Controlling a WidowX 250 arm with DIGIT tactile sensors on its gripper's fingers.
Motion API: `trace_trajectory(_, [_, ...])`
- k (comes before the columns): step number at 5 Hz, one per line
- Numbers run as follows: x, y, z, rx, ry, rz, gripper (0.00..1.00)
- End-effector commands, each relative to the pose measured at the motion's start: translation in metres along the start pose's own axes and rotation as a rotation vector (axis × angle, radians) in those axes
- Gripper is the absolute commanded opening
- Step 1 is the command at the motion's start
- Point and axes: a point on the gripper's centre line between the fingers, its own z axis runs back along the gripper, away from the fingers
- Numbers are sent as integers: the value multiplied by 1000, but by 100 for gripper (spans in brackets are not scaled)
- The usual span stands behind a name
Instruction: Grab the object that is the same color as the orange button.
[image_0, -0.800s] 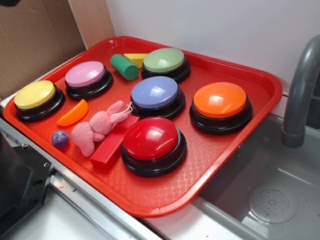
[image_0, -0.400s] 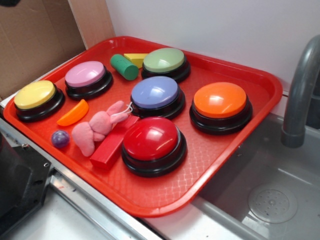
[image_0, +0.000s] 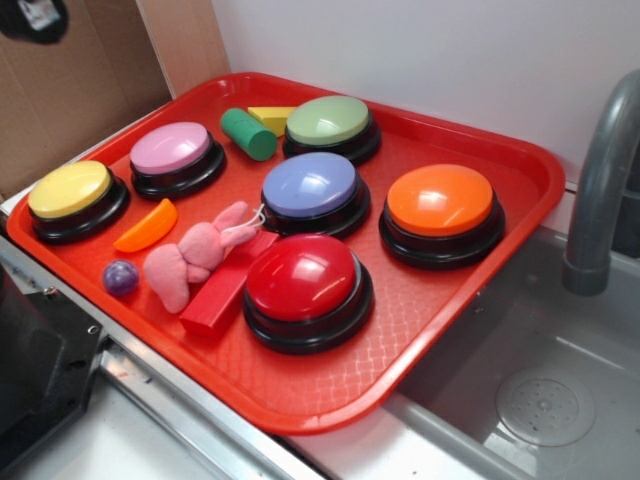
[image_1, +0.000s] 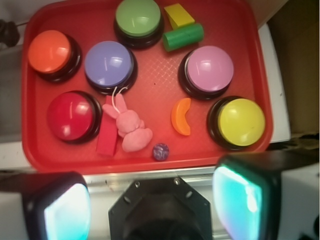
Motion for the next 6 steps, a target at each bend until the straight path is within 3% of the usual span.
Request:
trace_trajectory(1, [22, 17, -47, 62, -65, 181, 100])
trace_trajectory(3, [25, 42, -106, 68, -79, 320, 100])
trace_trajectory(5, [22, 47, -150, -10, -11, 406, 100])
trace_trajectory(6, [20, 46, -168, 8, 22, 441, 100])
